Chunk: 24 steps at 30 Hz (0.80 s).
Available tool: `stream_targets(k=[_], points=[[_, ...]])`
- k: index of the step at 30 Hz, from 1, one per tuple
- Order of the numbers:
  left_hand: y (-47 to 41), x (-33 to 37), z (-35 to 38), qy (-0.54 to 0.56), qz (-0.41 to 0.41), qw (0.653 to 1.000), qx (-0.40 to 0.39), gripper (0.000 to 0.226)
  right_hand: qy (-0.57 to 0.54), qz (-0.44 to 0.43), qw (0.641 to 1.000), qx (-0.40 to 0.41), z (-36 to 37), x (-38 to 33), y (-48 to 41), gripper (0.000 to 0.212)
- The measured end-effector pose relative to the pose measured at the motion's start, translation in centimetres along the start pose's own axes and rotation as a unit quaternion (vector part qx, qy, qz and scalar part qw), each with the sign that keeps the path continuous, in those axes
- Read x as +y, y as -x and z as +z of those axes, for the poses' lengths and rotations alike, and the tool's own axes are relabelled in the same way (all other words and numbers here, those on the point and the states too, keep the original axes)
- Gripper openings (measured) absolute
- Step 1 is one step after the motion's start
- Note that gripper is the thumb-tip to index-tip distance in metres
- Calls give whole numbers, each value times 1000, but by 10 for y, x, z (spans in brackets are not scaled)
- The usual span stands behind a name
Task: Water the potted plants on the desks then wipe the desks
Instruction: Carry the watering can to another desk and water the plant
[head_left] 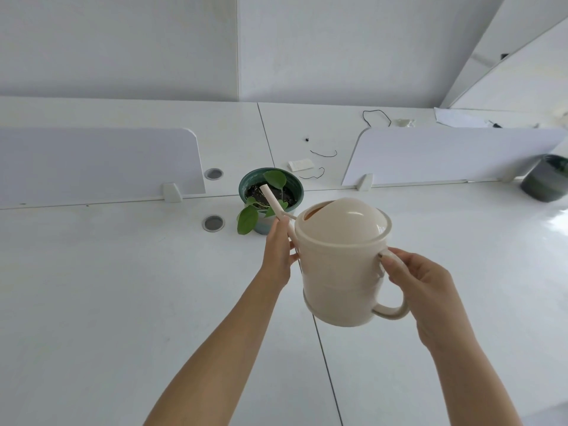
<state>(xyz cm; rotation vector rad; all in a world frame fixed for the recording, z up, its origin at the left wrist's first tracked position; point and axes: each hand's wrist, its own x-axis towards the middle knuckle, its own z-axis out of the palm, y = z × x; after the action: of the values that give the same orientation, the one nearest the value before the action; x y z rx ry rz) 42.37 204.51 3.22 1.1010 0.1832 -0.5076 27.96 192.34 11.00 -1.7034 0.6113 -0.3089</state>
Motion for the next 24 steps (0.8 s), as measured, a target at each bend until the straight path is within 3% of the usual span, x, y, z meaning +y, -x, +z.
stream_targets(k=[24], points=[[-24,-22,46,-11,-24,997,-66,15,26,1,997,75,-30,-7,-23,6]])
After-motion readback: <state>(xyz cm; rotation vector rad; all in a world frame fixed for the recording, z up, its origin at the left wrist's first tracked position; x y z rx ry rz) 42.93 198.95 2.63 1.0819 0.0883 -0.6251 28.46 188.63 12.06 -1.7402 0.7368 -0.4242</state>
